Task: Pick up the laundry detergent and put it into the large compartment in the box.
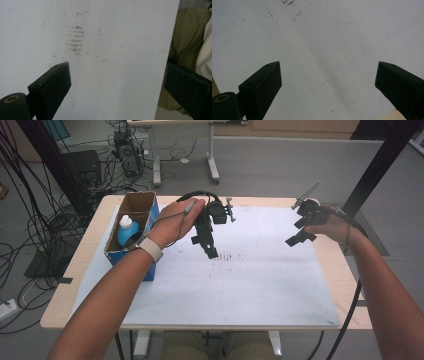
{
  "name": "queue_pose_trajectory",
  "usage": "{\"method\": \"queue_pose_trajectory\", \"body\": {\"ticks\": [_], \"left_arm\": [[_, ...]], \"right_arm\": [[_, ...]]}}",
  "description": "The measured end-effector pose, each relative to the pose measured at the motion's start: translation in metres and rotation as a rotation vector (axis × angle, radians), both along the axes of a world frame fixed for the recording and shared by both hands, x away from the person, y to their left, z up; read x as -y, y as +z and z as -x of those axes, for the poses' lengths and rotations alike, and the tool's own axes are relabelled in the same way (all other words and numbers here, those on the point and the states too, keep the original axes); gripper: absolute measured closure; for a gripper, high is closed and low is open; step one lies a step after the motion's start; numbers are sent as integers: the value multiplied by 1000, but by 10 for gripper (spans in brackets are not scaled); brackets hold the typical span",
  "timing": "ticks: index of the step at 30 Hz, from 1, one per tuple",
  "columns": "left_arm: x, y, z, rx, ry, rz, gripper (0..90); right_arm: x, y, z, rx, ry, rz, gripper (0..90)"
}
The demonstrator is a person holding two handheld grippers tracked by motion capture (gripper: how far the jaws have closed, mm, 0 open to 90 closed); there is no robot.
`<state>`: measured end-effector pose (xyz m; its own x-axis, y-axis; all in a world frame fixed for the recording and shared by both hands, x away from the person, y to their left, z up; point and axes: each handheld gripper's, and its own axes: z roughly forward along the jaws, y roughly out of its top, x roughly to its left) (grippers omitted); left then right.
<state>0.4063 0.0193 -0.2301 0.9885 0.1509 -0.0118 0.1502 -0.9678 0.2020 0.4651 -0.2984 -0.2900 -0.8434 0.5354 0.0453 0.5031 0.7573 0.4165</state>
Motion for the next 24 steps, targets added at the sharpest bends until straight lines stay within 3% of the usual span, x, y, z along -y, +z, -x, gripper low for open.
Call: {"method": "queue_pose_trajectory", "body": {"ticks": [2,4,24], "left_arm": [[-2,-2,-2,-12,4,4,77],[-4,-3,-2,5,16,1,78],[-7,-1,-2,14,14,-7,77]], "right_arm": [[-1,0,0,0,-3,-2,72],[-1,0,0,0,-1,-2,71],[-4,0,2,1,-2,-3,71]]}}
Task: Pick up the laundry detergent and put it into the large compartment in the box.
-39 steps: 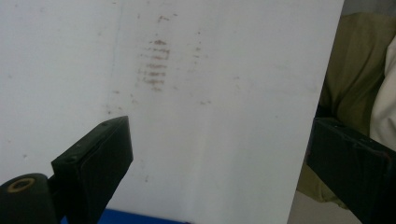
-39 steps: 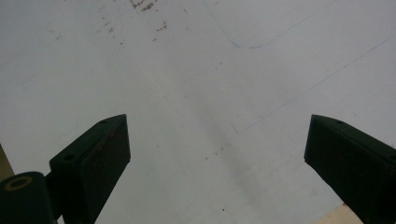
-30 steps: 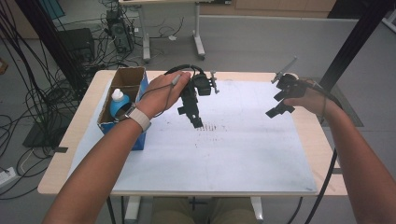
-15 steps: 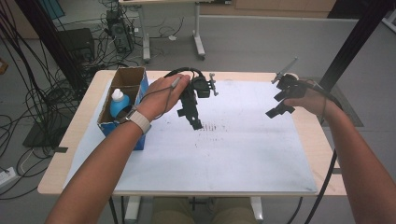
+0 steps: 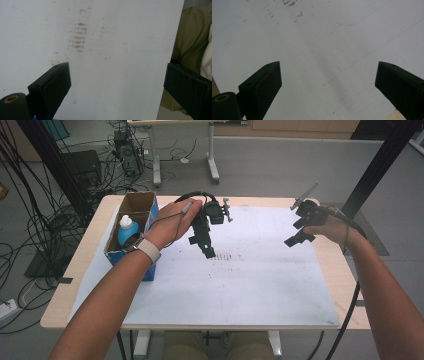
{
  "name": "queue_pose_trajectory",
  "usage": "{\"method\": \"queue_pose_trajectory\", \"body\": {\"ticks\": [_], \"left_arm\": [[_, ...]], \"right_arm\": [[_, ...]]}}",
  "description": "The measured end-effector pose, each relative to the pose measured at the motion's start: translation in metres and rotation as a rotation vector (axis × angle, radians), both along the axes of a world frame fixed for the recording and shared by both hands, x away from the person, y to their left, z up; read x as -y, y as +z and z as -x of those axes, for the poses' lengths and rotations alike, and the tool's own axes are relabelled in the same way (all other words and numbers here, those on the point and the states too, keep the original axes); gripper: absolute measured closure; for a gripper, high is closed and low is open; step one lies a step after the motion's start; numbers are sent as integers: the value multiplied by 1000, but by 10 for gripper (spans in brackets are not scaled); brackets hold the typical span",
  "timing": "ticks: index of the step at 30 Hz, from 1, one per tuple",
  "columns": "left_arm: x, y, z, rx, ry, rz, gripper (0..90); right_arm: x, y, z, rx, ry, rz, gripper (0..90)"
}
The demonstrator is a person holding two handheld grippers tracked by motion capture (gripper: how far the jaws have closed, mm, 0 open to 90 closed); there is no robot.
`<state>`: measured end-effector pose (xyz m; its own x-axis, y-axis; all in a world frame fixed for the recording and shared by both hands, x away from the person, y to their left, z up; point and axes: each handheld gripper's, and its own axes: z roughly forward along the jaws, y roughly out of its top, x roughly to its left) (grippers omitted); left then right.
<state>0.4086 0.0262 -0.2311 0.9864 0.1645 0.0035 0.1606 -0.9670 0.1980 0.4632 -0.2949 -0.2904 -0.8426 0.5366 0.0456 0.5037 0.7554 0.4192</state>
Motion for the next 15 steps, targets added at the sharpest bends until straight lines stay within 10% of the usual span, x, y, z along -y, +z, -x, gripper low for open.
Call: {"method": "queue_pose_trajectory", "body": {"ticks": [15], "left_arm": [[-2,0,-1,1,9,-2,76]], "right_arm": [[0,-1,0,-2,3,-1,72]]}}
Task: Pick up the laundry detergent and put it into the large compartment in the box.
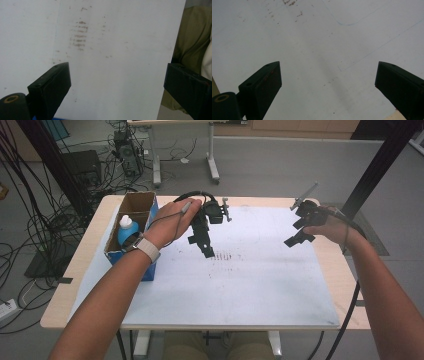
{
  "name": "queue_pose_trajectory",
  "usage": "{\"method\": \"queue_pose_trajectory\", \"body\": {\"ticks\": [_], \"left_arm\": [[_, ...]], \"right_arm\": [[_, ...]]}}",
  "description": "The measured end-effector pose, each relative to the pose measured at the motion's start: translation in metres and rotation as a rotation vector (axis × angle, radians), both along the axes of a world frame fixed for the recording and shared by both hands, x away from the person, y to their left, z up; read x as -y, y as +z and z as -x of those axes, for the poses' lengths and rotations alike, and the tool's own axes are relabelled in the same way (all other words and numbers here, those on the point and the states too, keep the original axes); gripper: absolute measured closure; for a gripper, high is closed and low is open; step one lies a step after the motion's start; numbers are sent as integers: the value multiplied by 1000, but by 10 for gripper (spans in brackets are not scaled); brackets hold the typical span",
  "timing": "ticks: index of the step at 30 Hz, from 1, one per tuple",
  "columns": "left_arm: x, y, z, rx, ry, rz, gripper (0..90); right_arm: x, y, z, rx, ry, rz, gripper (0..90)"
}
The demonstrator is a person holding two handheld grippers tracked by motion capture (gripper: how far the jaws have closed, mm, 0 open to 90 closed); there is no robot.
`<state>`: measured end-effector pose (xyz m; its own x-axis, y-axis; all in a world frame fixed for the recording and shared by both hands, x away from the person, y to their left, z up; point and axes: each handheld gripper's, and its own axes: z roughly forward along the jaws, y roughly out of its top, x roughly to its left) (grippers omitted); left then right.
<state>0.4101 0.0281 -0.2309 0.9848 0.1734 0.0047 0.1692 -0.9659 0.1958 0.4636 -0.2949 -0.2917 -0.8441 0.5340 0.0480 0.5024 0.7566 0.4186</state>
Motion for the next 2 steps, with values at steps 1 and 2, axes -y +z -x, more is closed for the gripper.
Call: {"method": "queue_pose_trajectory", "body": {"ticks": [1,2], "left_arm": [[0,0,0,1,2,3,76],[0,0,0,0,2,6,76]], "right_arm": [[0,0,0,0,0,0,71],[0,0,0,-1,-2,1,71]]}}
